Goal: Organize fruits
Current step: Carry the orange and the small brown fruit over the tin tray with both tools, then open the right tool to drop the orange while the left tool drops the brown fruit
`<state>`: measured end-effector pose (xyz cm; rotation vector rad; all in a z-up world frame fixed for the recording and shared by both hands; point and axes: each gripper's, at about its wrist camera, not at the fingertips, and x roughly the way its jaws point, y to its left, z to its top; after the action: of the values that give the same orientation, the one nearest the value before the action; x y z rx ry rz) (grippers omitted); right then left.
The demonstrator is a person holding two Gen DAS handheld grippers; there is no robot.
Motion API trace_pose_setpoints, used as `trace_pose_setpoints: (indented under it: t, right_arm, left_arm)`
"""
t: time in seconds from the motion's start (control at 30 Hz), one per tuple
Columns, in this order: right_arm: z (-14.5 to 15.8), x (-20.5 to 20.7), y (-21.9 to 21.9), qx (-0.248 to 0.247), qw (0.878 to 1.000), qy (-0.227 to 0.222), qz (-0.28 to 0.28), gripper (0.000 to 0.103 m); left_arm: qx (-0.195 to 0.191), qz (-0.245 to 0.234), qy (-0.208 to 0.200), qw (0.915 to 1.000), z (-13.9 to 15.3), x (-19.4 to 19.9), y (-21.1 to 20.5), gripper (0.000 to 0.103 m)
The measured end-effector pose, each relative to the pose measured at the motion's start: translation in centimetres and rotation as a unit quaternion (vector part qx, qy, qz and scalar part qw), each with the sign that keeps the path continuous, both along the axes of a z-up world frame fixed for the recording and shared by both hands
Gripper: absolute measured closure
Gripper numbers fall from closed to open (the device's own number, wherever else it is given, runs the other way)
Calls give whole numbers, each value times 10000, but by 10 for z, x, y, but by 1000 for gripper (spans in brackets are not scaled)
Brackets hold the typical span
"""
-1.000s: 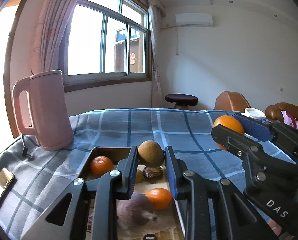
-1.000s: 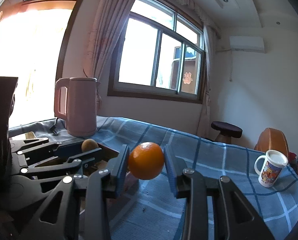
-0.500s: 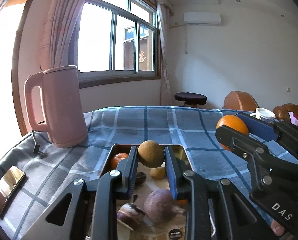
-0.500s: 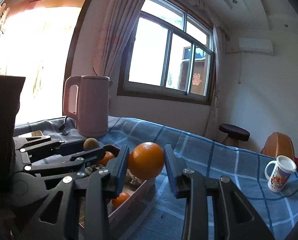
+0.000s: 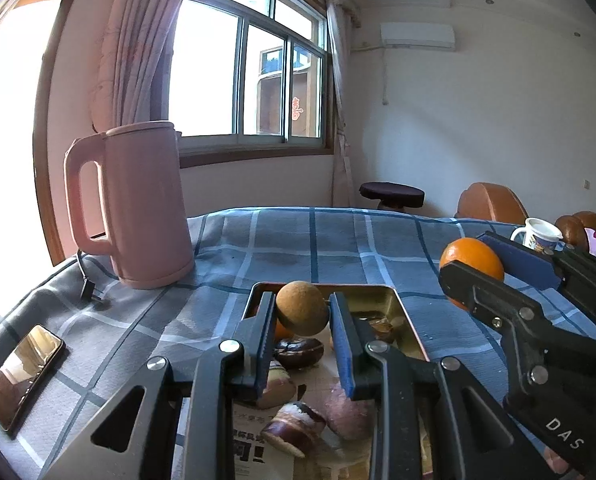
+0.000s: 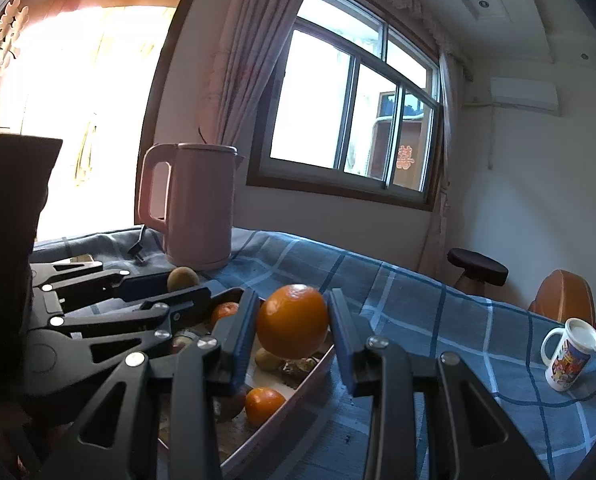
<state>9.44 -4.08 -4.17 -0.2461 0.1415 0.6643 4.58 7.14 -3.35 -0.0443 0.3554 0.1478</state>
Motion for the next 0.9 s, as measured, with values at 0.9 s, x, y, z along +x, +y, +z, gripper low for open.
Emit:
trace_pose_setpoints:
  t: [0.9]
  right_arm:
    - [-25,31,37,-460,9943,951,107,64]
  left_arm:
    - [-218,31,682,9974,-17,13,24,75]
